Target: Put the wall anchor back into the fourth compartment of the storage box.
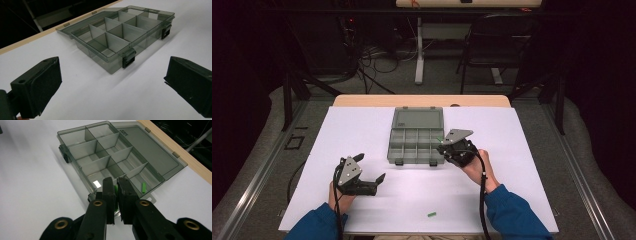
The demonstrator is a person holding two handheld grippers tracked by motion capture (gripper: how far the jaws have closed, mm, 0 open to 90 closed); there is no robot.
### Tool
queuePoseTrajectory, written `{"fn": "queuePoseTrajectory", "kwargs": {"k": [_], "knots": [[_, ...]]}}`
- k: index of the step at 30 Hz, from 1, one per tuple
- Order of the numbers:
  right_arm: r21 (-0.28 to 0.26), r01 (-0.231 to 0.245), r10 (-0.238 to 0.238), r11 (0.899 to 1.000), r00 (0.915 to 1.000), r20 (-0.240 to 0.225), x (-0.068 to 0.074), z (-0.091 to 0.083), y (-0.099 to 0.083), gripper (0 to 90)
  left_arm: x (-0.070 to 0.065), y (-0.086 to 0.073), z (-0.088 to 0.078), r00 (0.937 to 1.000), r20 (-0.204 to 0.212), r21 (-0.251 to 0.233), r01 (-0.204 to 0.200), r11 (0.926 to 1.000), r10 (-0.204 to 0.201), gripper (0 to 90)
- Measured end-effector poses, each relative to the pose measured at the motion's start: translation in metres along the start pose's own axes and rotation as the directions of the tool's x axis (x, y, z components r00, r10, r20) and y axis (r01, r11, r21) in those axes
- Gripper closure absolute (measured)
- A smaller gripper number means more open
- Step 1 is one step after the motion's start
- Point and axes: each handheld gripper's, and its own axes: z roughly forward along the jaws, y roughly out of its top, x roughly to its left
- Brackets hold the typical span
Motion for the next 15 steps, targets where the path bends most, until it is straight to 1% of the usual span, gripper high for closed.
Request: {"fn": "queuePoseTrajectory", "kwargs": {"k": [6,9,12,13,15], "knots": [[0.017,0.003,-0.004,1.000,1.0000,0.009,-0.007,0.007,0.007,84.5,0.002,-0.001,0.001,1.0000,0.002,0.000,0.003,1.0000,-0.003,0.1],[0.015,-0.005,0.005,1.000,0.9999,0.013,-0.013,0.011,0.010,84.5,0.001,0.000,0.000,1.0000,0.002,-0.001,0.003,1.0000,-0.003,0.1],[0.014,-0.010,0.010,1.000,0.9999,0.011,-0.015,0.013,0.013,84.5,0.001,0.000,0.001,1.0000,0.008,-0.003,0.005,1.0000,-0.005,0.1],[0.016,-0.014,0.013,1.000,0.9998,0.013,-0.017,0.015,0.015,84.5,0.000,0.000,0.001,1.0000,0.007,-0.002,-0.001,1.0000,0.001,0.1],[0.020,-0.016,0.015,1.000,0.9998,0.016,-0.020,0.017,0.017,84.5,0.001,0.000,0.001,1.0000,0.009,-0.001,0.002,1.0000,-0.002,0.1]]}}
